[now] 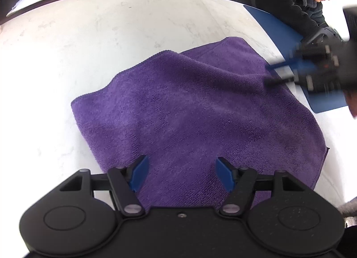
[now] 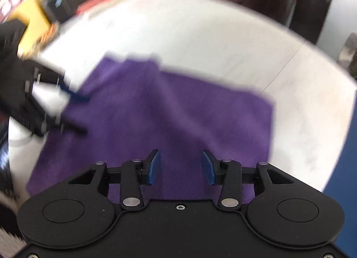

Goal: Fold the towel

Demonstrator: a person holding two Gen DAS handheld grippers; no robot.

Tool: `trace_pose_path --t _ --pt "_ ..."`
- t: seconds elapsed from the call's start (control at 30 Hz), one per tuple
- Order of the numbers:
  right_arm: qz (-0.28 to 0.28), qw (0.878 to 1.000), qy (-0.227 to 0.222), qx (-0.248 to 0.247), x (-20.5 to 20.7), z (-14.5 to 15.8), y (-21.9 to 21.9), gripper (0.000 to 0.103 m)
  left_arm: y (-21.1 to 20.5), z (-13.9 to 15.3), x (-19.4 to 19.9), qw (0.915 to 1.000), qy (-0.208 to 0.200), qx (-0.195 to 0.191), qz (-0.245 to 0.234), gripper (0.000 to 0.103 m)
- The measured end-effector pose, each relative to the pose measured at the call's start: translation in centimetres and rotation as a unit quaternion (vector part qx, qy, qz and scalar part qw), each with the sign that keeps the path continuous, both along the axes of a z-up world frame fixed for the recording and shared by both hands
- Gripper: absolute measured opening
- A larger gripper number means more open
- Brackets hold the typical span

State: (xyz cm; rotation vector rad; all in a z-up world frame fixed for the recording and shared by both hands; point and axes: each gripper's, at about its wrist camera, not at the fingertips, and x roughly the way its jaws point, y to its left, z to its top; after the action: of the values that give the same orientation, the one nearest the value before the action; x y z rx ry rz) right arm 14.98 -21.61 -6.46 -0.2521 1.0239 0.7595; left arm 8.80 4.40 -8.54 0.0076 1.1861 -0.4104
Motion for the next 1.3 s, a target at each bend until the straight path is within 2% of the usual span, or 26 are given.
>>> trace_pose_path --t 0.13,0.33,0.53,0.73,1.3 --pt "-0.058 0.998 -0.029 -0.01 4.1 -0.3 -0.7 0.041 0.0 0.7 0.6 0.9999 -0.016 0.001 0.005 0.064" --pt "-0.058 0.997 -0.041 -0.032 6.9 -1.5 0.2 0.039 0.2 0.9 2.8 0.9989 -0.043 0.016 0.008 0.064" --pt "-0.018 0.998 -0.038 -0.04 6.8 -1.8 1.5 0.037 0.9 0.0 3.9 0.9988 -0.036 0.034 0.0 0.064" --pt "0.008 0.996 -0.053 -0.066 6.2 -2.2 2.3 0.035 1.1 0.1 2.8 0.9973 -0.038 0.056 -0.029 0.064" --pt "-0.041 0.995 -0.067 -0.068 8.3 -2.6 2.4 0.034 2.1 -0.2 -0.4 0.9963 -0.029 0.071 -0.038 0.07"
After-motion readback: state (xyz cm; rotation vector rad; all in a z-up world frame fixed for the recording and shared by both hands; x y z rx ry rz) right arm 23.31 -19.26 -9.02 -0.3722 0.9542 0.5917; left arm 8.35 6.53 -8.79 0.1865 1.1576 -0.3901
